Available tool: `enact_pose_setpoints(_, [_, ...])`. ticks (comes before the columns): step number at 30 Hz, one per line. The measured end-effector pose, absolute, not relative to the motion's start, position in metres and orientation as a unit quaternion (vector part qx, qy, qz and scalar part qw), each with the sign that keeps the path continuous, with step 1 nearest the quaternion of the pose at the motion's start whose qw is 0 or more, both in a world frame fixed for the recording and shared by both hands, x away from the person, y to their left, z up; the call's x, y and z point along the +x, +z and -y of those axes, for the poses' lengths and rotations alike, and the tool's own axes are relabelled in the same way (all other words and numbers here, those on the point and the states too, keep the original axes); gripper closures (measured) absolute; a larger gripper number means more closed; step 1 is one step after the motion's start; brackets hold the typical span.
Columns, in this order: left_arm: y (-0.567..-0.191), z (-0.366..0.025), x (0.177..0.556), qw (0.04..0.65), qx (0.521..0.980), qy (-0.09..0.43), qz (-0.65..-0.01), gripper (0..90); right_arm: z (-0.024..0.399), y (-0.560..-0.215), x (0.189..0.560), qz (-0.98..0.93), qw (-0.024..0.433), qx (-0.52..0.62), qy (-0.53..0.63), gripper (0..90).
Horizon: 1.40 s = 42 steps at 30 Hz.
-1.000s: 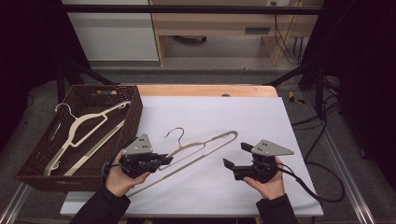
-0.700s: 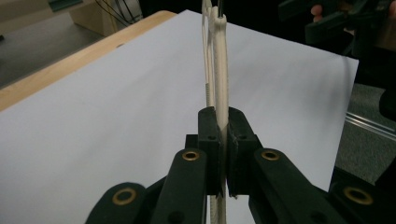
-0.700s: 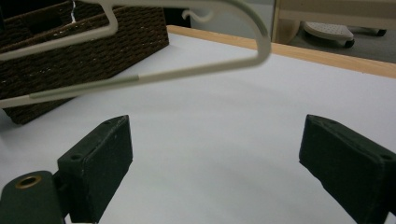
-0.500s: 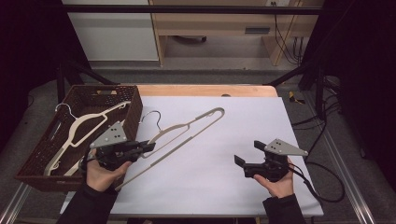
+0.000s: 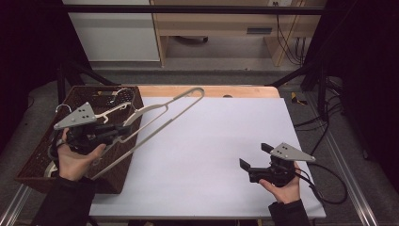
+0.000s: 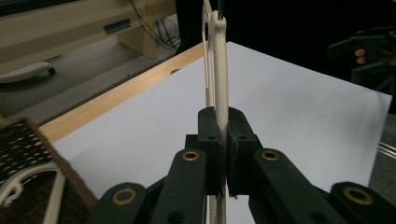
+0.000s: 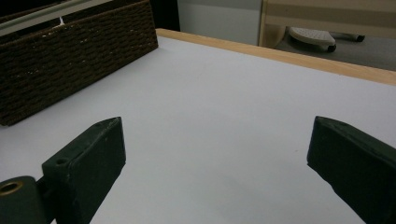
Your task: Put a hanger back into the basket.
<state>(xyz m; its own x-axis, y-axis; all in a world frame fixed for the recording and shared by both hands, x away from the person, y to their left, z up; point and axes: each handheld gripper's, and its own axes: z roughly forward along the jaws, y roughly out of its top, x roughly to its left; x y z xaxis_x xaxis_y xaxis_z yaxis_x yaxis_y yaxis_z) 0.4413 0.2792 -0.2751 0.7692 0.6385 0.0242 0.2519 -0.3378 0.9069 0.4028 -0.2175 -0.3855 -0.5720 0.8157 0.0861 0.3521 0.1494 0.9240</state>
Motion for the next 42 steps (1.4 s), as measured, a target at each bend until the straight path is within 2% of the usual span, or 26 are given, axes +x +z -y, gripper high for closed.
enact_pose_setpoints(18, [-0.268, -0.347, 0.470, 0.501, 0.775, 0.211, -0.323, 86.2, 0.231, -0.389, 0.398, -0.720, 0.230, 0.413, 0.508, 4.3])
enact_pose_setpoints(42, [-0.306, -0.435, 0.492, 0.462, 0.760, 0.211, -0.406, 86.1, 0.229, -0.391, 0.400, -0.727, 0.228, 0.413, 0.499, 3.9])
